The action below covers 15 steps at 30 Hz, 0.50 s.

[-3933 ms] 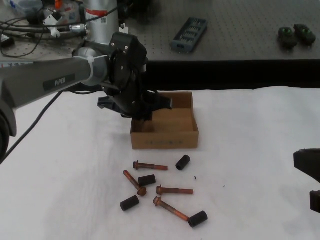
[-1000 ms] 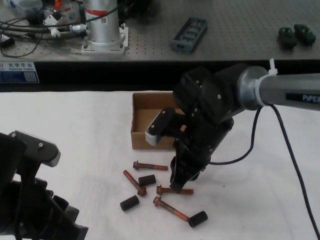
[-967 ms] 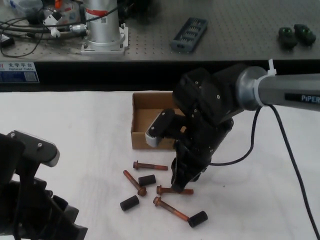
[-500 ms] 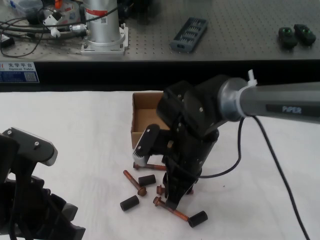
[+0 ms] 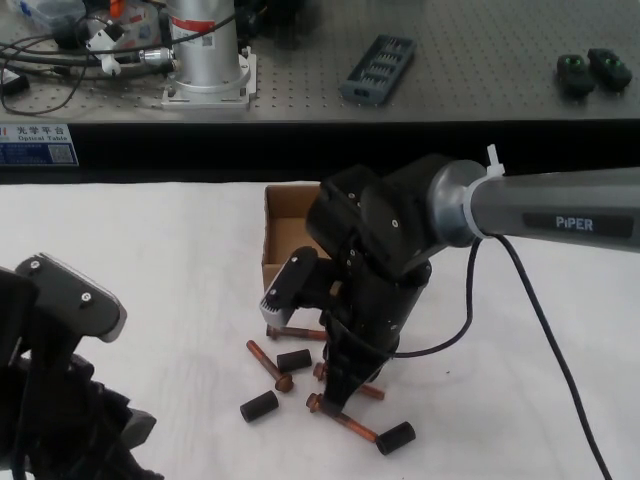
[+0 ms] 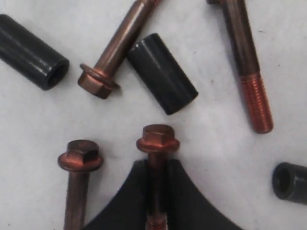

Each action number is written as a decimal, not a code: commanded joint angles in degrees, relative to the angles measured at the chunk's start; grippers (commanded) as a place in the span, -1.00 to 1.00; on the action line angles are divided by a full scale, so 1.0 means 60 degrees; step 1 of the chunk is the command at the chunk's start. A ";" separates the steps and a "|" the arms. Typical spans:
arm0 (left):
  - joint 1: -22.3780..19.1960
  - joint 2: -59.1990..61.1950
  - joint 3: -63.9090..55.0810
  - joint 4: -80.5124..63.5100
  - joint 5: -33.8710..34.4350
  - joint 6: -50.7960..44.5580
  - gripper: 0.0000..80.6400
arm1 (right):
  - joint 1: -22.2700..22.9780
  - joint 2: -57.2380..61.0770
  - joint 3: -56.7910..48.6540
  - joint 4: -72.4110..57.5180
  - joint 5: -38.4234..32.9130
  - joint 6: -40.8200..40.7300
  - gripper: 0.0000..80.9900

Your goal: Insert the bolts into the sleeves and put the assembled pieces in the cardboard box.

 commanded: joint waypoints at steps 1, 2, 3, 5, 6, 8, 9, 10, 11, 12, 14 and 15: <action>-0.0014 -0.0053 -0.0013 -0.0331 0.0837 0.0683 -0.45 | 0.0019 -0.0176 -0.0051 0.0295 -0.0412 0.0964 -0.91; -0.0014 -0.0015 -0.0013 -0.0471 0.1033 0.0680 -0.45 | 0.0019 -0.0311 -0.0051 0.0296 -0.0497 0.1062 -0.91; -0.0014 0.0028 -0.0013 -0.0585 0.1119 0.0680 -0.45 | 0.0019 -0.0471 -0.0051 0.0292 -0.0487 0.1206 -0.91; -0.0014 0.0189 -0.0013 -0.0788 0.1194 0.0680 -0.45 | 0.0019 -0.0822 -0.0033 0.0292 -0.0421 0.1464 -0.91; -0.0014 0.0279 -0.0013 -0.0811 0.1192 0.0680 -0.45 | -0.0005 -0.1040 -0.0005 0.0292 -0.0421 0.1591 -0.91; -0.0014 0.0577 -0.0046 -0.0833 0.1241 0.0680 -0.45 | -0.0067 -0.1508 0.0062 0.0292 -0.0421 0.1777 -0.91; -0.0014 0.0760 -0.0082 -0.0833 0.1341 0.0781 -0.45 | -0.0094 -0.1780 0.0150 0.0257 -0.0421 0.1886 -0.91; -0.0014 0.0918 -0.0108 -0.0833 0.1476 0.0978 -0.45 | -0.0126 -0.2073 0.0259 0.0255 -0.0421 0.1982 -0.91; -0.0014 0.1118 -0.0164 -0.0833 0.1492 0.1222 -0.45 | -0.0153 -0.2315 0.0366 0.0255 -0.0421 0.1994 -0.91; -0.0033 0.1331 -0.0237 -0.0833 0.1494 0.1435 -0.45 | -0.0175 -0.2637 0.0515 0.0255 -0.0421 0.1991 -0.91; -0.0040 0.1749 -0.0438 -0.0833 0.1465 0.1643 -0.45 | -0.0172 -0.3244 0.0806 0.0274 -0.0291 0.1991 -0.91; -0.0040 0.1976 -0.0592 -0.0833 0.1469 0.1678 -0.45 | -0.0172 -0.3590 0.0984 0.0252 -0.0220 0.1991 -0.91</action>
